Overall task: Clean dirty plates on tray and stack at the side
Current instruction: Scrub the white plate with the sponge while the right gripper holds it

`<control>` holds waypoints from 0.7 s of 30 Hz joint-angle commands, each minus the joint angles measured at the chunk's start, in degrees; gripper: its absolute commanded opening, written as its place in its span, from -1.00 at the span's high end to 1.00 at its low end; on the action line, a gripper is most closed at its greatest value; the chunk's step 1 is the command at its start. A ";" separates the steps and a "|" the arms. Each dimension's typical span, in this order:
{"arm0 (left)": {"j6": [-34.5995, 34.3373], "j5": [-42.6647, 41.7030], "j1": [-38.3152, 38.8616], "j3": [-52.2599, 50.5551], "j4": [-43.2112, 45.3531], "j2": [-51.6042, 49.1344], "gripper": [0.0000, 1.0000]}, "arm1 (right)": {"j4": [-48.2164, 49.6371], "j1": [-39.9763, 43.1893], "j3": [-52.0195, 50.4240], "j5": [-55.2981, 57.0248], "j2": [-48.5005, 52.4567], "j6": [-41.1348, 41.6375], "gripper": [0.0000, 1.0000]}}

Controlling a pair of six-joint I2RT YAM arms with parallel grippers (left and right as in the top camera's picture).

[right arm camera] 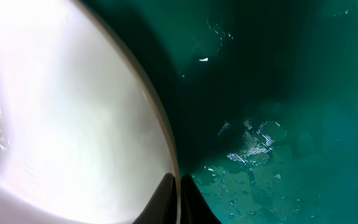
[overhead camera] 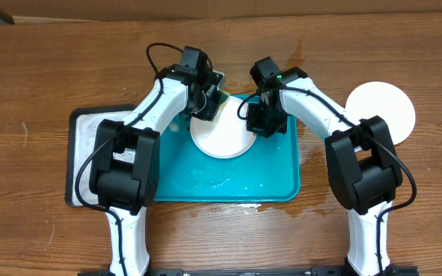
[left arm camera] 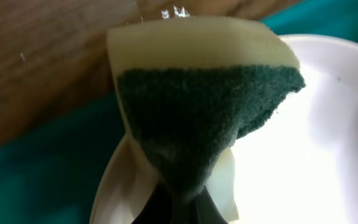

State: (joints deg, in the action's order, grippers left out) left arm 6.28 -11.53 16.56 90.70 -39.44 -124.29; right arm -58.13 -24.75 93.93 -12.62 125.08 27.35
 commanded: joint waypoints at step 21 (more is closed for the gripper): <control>-13.99 -16.61 0.74 25.16 -1.60 4.15 0.92 | -0.68 -0.09 0.20 0.37 -0.83 -0.15 0.92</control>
State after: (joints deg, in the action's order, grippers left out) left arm -6.39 -25.69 17.23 112.33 -37.01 -123.76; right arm -58.74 -24.75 93.93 -12.69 125.08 27.35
